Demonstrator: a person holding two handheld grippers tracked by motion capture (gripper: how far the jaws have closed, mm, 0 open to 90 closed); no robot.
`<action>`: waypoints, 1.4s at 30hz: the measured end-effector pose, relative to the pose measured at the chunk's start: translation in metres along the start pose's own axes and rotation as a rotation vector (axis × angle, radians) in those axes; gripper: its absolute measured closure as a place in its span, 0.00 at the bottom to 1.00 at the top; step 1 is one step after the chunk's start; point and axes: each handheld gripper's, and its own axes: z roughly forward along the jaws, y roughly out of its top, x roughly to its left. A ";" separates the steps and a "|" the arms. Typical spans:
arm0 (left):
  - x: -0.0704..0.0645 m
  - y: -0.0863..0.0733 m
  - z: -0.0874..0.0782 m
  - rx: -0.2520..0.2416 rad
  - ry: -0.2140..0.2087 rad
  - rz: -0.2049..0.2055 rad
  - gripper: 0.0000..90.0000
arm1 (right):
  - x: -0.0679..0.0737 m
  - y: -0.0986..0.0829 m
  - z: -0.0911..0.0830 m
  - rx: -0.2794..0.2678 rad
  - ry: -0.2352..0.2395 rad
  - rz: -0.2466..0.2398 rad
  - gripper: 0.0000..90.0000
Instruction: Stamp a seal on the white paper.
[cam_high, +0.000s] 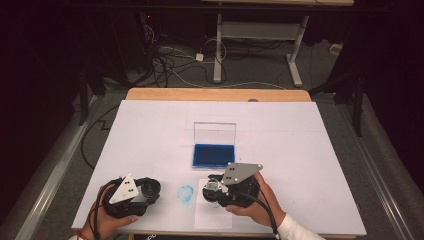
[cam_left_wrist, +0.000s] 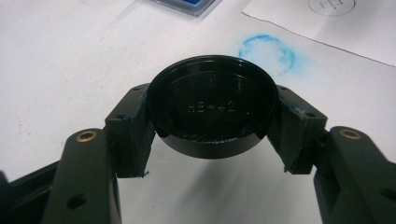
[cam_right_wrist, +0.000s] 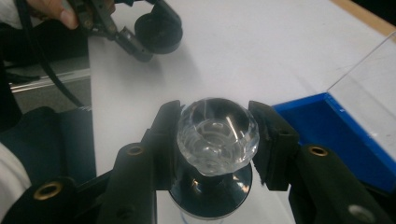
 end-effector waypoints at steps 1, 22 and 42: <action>0.000 0.000 -0.001 -0.002 0.001 0.001 0.40 | 0.001 -0.001 0.001 0.007 0.002 -0.002 0.63; 0.000 0.000 0.000 0.003 0.002 -0.002 0.40 | 0.002 -0.025 0.018 0.060 -0.005 0.008 0.63; 0.000 0.000 0.000 0.006 0.004 -0.002 0.40 | 0.003 -0.034 0.029 0.104 0.001 0.017 0.63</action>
